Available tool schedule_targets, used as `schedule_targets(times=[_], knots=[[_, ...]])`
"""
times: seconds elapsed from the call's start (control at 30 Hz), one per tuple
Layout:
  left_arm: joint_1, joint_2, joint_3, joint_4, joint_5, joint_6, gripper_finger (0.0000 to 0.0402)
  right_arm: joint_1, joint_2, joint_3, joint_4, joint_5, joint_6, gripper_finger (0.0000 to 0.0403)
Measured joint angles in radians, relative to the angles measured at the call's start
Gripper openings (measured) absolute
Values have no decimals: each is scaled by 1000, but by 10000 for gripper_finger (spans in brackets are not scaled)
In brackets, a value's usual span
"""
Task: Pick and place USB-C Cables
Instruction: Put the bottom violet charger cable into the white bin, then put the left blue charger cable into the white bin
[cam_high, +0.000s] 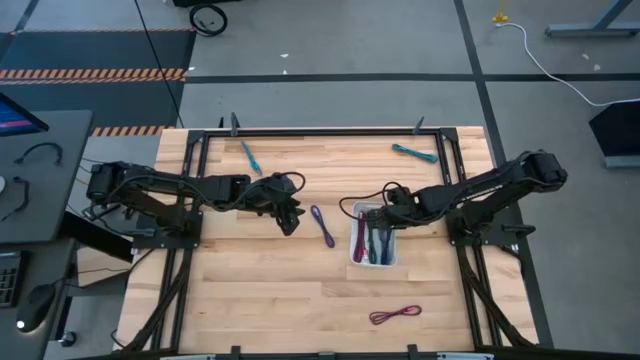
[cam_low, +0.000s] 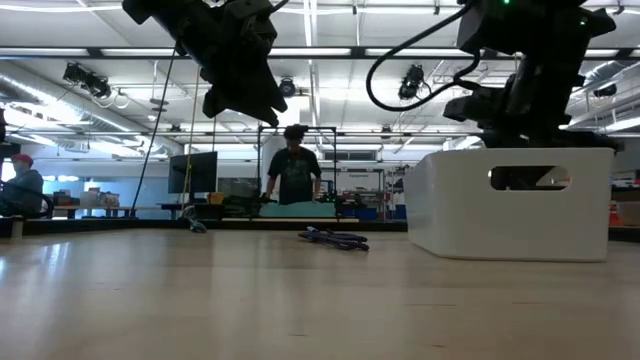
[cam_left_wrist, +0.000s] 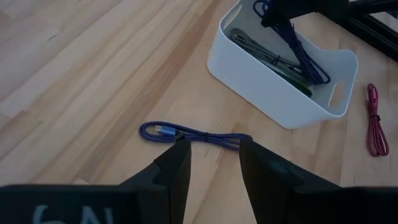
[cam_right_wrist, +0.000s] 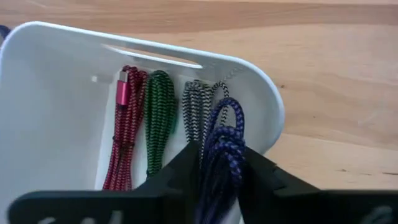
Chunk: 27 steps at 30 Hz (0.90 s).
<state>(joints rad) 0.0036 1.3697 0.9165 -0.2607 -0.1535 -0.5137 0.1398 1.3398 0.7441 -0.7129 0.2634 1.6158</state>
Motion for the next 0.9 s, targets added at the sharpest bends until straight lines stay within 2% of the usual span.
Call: schedule_targets(times=[0.2, 0.33, 0.67, 0.8, 0.9], knots=[[0, 0, 0, 1, 0, -1, 142, 0, -30, 0, -2, 5, -50, 155], [0, 0, 0, 1, 1, -25, 142, 0, -84, 0, -2, 5, -122, 179], [-2, 0, 0, 1, 1, -33, 142, 0, -303, 0, 24, 4, -356, 172], [-2, 0, 0, 1, 5, -46, 142, 7, -401, 0, 124, -3, -483, 170], [-2, 0, 0, 1, 23, -62, 142, 24, -457, 0, 276, -2, -565, 169]])
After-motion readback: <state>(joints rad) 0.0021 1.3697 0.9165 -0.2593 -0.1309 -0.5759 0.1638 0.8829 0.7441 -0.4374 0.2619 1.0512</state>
